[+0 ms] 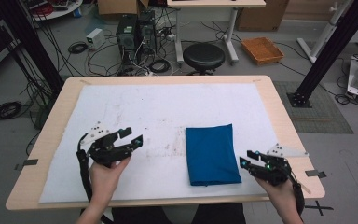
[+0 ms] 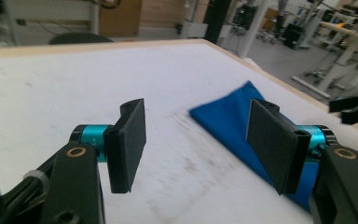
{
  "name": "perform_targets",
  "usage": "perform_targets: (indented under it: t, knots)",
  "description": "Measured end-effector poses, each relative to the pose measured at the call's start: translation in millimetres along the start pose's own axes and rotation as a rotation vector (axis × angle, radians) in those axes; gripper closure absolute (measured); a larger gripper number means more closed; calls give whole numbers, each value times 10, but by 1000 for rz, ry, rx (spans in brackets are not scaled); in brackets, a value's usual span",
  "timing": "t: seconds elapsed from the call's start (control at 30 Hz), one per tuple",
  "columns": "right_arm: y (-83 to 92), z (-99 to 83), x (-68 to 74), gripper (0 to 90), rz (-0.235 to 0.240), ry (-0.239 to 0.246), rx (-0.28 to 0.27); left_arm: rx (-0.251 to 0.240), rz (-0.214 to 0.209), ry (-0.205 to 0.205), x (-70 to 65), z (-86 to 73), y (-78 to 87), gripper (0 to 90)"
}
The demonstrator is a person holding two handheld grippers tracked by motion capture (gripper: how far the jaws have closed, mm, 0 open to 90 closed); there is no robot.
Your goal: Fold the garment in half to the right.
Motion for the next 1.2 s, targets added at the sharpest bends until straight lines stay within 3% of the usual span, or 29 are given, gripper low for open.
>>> perform_targets:
  t: [0.17, 0.33, 0.43, 0.57, 0.8, 1.2]
  knots:
    - [-106, 345, -275, 424, -57, 5, -54, -11, 43, -69, 234, 166, 16, 379]
    - [-189, 625, -444, 404, -68, 25, -86, -6, 63, -149, 330, 148, 94, 378]
    - [-202, 714, -472, 389, -64, 32, -99, -21, 43, -127, 378, 106, 141, 374]
    - [-197, 774, -454, 359, -36, 39, -101, 9, 43, -141, 366, 56, 162, 350]
    - [-178, 748, -437, 311, -29, 49, -104, 9, 26, -134, 330, 45, 150, 335]
    - [-180, 724, -440, 273, -22, 29, -101, 15, 41, -136, 310, 45, 82, 335]
Point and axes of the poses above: each handheld gripper's, and its own axes: y roughly backward along the jaws, z roughly out of its top, x roughly to its left, the point moved 2 cm from there along -y, roughly forward along the jaws, and after that the axes turned 4 degrees about y, right-handed, at the moved point
